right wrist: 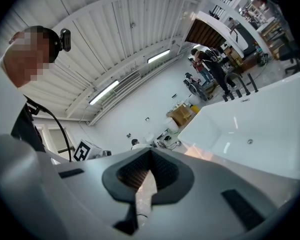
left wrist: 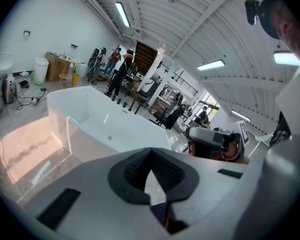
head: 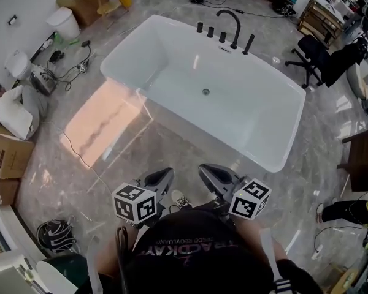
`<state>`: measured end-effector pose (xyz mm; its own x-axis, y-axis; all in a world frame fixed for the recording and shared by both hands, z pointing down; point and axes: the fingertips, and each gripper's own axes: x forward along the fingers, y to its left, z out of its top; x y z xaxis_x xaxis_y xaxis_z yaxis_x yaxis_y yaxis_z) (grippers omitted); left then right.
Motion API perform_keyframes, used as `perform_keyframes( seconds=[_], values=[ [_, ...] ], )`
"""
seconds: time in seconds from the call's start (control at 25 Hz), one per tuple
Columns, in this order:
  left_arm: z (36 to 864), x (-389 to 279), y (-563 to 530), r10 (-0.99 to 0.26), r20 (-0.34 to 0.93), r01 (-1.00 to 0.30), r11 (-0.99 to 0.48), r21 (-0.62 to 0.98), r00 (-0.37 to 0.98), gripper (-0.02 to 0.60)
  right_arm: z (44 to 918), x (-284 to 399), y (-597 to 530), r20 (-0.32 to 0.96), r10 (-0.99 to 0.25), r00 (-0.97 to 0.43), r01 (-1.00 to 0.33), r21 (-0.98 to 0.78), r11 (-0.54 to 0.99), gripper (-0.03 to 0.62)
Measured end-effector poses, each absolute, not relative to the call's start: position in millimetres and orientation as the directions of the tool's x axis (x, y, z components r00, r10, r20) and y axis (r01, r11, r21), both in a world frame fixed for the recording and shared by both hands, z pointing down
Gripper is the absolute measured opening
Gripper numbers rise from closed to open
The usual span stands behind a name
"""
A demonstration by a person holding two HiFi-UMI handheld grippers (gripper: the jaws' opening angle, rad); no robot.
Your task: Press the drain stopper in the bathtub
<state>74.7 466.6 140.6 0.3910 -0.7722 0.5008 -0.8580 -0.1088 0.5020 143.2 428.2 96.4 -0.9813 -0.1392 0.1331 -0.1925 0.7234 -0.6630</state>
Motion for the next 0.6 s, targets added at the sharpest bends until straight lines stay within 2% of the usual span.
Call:
perform_keyframes(
  seconds=[0.32, 0.6],
  values=[
    [144.0, 67.0, 466.5, -0.767, 0.496, -0.846, -0.112, 0.522, 0.408, 0.003, 99.1, 139.4, 425.4, 0.164, -0.158, -0.974, -0.227, -0.661, 0.715, 0.012],
    [141.9, 51.1, 460.5, -0.778, 0.501, -0.850, -0.078, 0.522, 0.379, 0.003, 99.2, 124.4, 415.9, 0.162, -0.131, -0.978, -0.206, -0.671, 0.712, 0.012]
  ],
)
